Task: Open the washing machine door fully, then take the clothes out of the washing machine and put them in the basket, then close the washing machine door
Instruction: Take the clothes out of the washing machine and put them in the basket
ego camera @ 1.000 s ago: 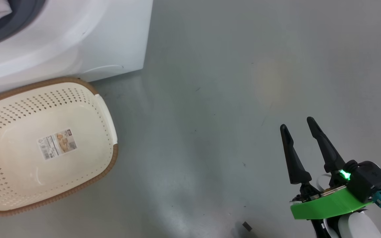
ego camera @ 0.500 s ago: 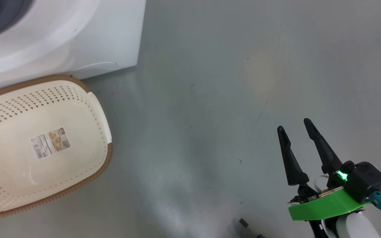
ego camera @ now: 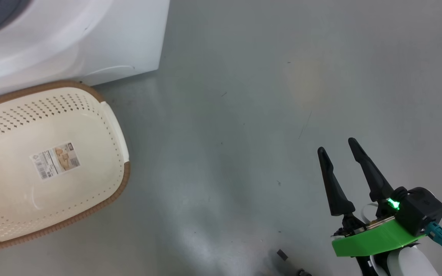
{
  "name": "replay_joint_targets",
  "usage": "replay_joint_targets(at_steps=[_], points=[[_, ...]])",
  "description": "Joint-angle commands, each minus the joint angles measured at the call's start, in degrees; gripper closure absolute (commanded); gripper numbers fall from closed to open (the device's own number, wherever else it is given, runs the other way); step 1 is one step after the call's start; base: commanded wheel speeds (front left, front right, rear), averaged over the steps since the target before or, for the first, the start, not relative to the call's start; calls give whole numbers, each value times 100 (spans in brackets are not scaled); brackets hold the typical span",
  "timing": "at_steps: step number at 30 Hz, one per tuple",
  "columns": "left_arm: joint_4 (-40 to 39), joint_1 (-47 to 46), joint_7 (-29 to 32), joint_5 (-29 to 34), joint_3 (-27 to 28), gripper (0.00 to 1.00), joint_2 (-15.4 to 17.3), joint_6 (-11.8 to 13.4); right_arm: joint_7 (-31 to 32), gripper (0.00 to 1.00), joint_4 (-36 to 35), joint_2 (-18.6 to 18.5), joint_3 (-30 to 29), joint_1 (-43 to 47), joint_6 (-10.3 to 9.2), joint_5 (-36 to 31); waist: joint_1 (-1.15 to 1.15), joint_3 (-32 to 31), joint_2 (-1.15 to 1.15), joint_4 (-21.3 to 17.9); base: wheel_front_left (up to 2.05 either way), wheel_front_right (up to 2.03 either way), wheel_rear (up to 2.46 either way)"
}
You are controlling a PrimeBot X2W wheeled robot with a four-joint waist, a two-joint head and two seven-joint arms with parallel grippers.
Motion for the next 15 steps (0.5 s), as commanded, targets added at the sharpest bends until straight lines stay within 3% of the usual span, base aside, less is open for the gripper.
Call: replay_joint_targets(at_steps=[1, 15], points=[[-107, -43, -138, -81, 59, 100, 250, -48, -36, 0, -104, -86, 83, -36, 35, 21, 0, 5, 0, 18, 0, 0, 0], [-339, 44, -1141, -394, 181, 100, 98, -290, -36, 0, -100, -86, 54, -97, 35, 105, 0, -4, 0, 197, 0, 0, 0]])
